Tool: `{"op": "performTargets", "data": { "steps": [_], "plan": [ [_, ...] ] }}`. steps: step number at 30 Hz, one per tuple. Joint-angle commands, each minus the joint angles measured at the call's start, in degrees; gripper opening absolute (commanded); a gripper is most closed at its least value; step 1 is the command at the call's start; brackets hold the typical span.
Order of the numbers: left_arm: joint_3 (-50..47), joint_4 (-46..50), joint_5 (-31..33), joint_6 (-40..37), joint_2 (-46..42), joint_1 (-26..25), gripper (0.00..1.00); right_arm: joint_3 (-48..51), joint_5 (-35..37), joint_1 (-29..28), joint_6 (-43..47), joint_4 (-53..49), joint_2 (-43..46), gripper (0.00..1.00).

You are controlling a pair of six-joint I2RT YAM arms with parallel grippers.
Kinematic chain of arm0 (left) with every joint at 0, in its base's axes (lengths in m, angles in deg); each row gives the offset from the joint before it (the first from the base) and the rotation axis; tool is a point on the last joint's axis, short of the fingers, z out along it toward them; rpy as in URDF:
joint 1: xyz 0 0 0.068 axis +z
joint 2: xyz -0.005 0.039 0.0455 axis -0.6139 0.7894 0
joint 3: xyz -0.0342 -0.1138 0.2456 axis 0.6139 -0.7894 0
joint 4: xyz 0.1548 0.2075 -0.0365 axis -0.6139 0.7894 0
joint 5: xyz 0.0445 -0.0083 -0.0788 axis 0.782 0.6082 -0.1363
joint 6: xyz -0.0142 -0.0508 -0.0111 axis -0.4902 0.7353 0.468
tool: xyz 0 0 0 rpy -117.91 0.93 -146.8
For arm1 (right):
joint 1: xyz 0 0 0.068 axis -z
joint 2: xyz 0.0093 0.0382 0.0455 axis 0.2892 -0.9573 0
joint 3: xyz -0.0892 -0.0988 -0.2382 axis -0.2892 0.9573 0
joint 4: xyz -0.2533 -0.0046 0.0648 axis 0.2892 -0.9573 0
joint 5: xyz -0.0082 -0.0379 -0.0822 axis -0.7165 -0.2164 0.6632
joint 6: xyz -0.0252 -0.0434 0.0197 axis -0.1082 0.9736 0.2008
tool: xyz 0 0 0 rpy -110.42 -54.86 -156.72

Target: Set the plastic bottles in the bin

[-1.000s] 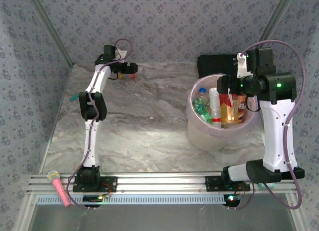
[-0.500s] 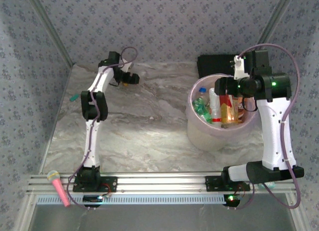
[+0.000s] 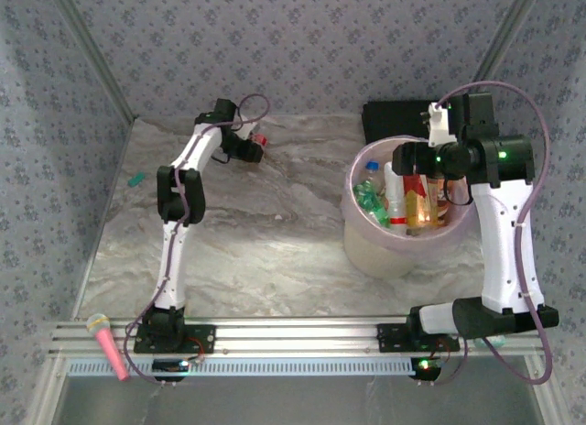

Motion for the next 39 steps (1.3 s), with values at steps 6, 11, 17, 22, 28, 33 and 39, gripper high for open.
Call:
{"op": "performTargets", "data": {
  "steps": [6,11,17,22,28,33,39],
  "plan": [
    [-0.77,-1.44,1.63,1.59,-4.38,0.31,0.43,1.01,-1.51,0.52,-0.17,-0.23,3.69,0.79],
    [-3.72,-2.50,-0.79,3.06,-7.20,0.35,0.41,1.19,-2.69,0.57,0.45,-0.62,4.67,0.79],
    [-26.82,-19.15,-6.39,8.74,-22.01,0.55,0.34,3.08,-5.69,0.36,0.36,1.11,7.54,0.78],
    [-49.51,-37.10,-10.95,15.75,-37.37,0.95,0.31,4.26,-8.81,-0.86,-2.11,5.94,9.96,0.77],
    [-65.75,-49.67,-14.93,23.49,-51.86,0.75,0.30,6.08,-12.27,-6.29,-5.78,14.00,10.92,0.76],
    [-74.97,-57.57,-15.41,29.41,-62.13,-2.15,0.31,8.63,-13.46,-14.26,-9.41,24.03,9.14,0.75],
    [-80.40,-60.12,-9.39,31.81,-72.65,-8.73,0.31,7.27,-10.75,-23.00,-12.97,32.56,2.36,0.76]
  ]
}}
